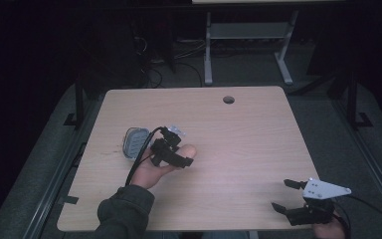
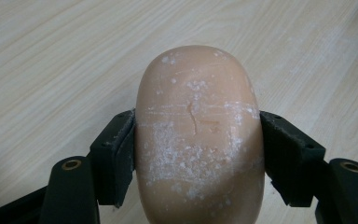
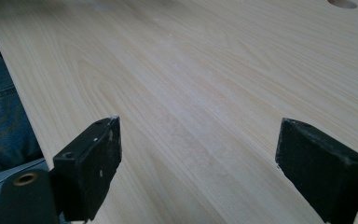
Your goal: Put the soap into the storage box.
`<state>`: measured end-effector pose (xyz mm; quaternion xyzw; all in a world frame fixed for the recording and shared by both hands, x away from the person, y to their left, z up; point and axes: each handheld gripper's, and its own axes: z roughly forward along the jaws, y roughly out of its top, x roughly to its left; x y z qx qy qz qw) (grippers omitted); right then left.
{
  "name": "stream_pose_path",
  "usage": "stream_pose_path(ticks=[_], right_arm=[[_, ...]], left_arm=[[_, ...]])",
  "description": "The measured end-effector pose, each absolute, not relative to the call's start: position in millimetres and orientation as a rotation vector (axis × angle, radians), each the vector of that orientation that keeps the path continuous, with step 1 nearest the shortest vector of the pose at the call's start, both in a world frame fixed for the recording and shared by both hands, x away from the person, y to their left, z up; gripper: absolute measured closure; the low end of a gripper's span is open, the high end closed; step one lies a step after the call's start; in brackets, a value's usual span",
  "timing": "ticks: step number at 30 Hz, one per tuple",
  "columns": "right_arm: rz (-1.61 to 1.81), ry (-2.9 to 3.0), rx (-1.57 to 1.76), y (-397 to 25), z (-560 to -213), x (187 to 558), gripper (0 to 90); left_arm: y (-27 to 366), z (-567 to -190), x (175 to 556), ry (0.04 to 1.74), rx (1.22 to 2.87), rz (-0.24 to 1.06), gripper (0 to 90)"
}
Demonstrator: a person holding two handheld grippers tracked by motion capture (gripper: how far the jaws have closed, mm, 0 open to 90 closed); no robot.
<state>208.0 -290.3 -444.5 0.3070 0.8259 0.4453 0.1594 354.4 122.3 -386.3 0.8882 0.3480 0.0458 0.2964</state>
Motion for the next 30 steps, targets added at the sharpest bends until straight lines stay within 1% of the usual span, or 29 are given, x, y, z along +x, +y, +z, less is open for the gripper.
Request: stream_pose_path(ticks=[14,30], right_arm=[[1.27,2.361,0.877,-290,-444,208,13.8],[1.271,2.355,0.88,-291,-444,208,13.8]], left_arm=[[158,-373,363,1.005,2.284,0.105,32.3],[186,-370,374,1.081,2.223,0.068,32.3]])
